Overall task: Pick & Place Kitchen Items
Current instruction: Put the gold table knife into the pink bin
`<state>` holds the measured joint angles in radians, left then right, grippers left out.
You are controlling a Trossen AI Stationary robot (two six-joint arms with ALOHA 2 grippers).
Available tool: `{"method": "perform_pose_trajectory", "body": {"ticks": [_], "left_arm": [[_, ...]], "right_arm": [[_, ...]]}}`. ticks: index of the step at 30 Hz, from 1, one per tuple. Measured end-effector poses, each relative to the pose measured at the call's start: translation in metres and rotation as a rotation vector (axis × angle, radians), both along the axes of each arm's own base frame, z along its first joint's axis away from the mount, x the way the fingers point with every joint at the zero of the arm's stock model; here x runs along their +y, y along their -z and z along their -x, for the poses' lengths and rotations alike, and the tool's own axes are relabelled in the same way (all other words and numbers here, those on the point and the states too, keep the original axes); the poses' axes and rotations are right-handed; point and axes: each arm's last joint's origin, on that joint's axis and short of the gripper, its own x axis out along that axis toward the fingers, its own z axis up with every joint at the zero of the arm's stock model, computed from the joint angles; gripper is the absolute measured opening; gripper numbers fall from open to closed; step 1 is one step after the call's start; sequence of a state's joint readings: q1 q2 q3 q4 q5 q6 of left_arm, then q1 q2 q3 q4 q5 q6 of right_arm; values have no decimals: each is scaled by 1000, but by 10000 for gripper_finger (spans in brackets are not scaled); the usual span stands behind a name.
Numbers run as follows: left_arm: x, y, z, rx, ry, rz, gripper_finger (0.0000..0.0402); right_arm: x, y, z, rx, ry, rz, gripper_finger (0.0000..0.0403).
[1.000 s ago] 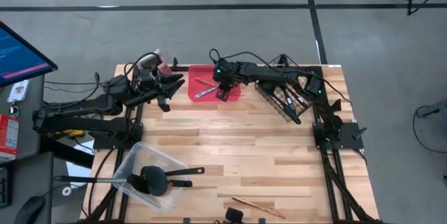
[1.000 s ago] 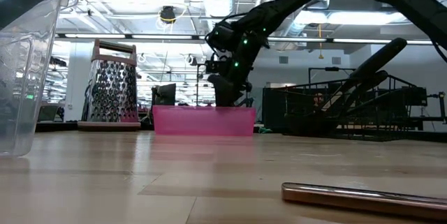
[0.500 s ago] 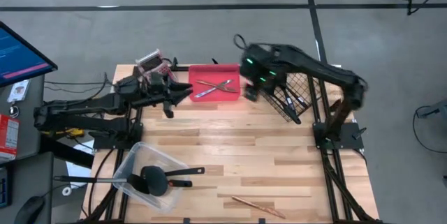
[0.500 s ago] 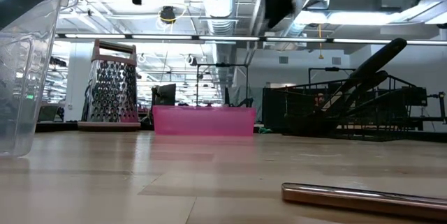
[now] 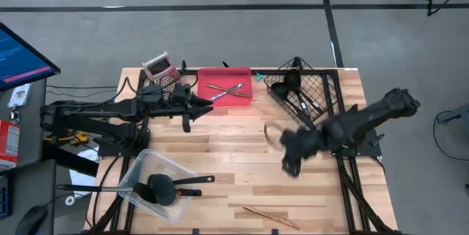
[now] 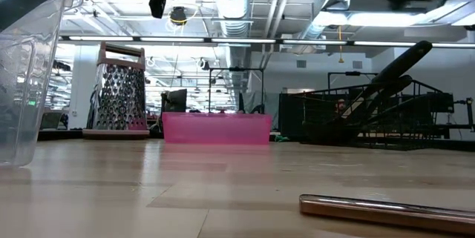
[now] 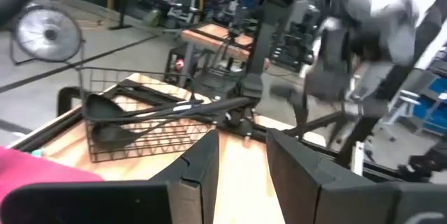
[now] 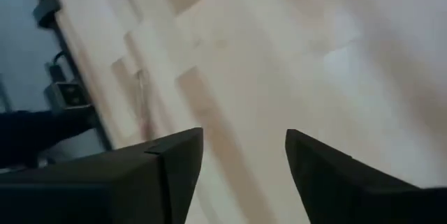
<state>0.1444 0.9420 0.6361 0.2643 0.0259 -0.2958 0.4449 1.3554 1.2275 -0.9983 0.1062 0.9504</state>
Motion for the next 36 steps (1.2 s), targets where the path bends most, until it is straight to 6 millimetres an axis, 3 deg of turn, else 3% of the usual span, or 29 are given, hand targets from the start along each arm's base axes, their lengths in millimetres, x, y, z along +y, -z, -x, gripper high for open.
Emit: {"method": "perform_pose_trajectory", "body": {"ticks": [6, 15, 27, 36], "left_arm": [[-3, -3, 3, -15, 71, 1, 102], [-5, -6, 5, -30, 105, -1, 102], [-6, -6, 5, -32, 127, -2, 102], [-7, -6, 5, -31, 174, 0, 102]], "right_arm": [[62, 58, -16, 11, -48, -25, 226], [111, 115, -53, 113, -187, 65, 230], [145, 145, -97, 121, -196, 51, 230], [168, 167, -111, 158, -159, 13, 230]]}}
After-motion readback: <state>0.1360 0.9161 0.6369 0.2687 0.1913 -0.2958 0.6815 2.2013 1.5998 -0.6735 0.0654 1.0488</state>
